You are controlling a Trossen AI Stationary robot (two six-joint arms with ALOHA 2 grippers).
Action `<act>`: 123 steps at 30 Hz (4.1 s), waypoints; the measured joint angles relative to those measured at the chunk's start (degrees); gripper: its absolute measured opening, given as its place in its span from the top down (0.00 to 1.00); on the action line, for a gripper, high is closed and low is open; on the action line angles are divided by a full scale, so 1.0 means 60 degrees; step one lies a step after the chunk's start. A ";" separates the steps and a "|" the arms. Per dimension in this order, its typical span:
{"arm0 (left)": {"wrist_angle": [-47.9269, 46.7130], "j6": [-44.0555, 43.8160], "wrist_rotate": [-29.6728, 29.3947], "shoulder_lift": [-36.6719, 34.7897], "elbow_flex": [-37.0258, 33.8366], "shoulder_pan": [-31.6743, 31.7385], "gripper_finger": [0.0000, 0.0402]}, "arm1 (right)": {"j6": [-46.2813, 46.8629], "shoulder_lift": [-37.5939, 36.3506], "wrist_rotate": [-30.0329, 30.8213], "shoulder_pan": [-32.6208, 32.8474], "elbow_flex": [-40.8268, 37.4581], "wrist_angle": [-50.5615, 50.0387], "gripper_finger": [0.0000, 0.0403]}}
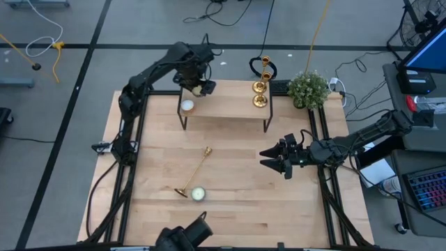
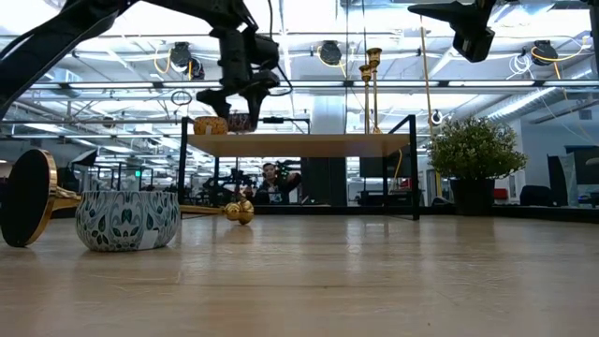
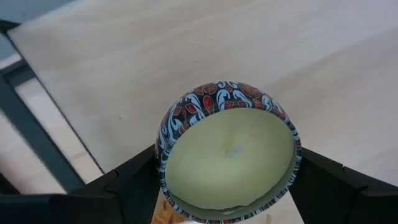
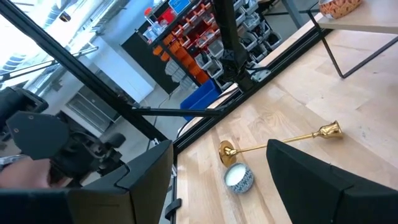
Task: Pick & Place candle stick holders
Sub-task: Put the black scented candle aligned with the orange scented candle on the shelf
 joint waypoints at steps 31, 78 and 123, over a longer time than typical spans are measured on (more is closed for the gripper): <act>0.0002 0.0152 -0.0273 0.0124 -0.0007 0.0331 0.26 | 0.0073 0.0000 -0.0004 0.0000 0.0000 0.0000 0.36; -0.0001 -0.0960 -0.0595 0.0139 -0.0710 0.0163 0.04 | -0.0036 0.0004 0.0011 0.0004 0.0000 -0.0007 0.36; 0.2253 -0.0806 0.1551 -0.0820 -0.0634 -0.0154 0.99 | 0.0142 0.0004 0.0073 -0.0135 0.0000 -0.0006 0.36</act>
